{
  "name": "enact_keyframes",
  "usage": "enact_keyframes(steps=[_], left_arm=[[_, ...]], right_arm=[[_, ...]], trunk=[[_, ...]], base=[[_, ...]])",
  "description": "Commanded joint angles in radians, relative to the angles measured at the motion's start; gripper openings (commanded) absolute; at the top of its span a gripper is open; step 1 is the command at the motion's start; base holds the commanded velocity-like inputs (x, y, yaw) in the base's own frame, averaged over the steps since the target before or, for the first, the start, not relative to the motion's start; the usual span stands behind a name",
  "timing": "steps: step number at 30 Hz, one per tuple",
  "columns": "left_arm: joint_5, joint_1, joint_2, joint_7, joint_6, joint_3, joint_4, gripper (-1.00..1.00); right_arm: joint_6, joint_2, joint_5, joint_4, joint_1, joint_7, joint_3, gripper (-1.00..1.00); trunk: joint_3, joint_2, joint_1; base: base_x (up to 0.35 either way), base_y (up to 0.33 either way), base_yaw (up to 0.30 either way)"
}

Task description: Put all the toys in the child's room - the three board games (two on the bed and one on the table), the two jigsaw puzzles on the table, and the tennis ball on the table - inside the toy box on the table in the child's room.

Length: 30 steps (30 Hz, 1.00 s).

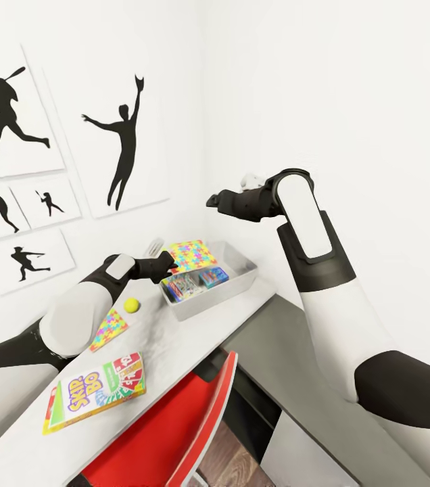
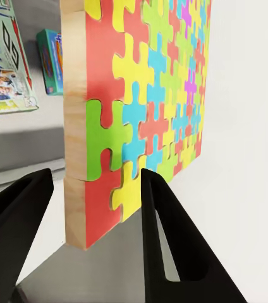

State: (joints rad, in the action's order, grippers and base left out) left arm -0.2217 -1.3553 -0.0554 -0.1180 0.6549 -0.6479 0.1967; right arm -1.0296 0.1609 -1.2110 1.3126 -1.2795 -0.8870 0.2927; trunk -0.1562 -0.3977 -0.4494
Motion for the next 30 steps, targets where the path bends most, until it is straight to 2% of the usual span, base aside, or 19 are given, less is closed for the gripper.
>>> enact_keyframes(steps=[1, 30], left_arm=[[-0.006, -0.001, 0.000, 0.003, 0.007, -0.001, 0.003, -1.00], [-0.010, -0.001, 0.008, -0.017, 0.041, 0.001, 0.027, -1.00]], right_arm=[[-0.003, 0.000, -0.009, 0.001, -0.001, -0.010, 0.000, 1.00], [-0.004, 0.003, -0.009, -0.004, -0.001, -0.009, 0.004, 1.00]], trunk=[[-0.004, -0.002, -0.001], [-0.051, -0.002, -0.001]], base=[[0.000, 0.000, 0.000], [0.000, 0.000, 0.000]])
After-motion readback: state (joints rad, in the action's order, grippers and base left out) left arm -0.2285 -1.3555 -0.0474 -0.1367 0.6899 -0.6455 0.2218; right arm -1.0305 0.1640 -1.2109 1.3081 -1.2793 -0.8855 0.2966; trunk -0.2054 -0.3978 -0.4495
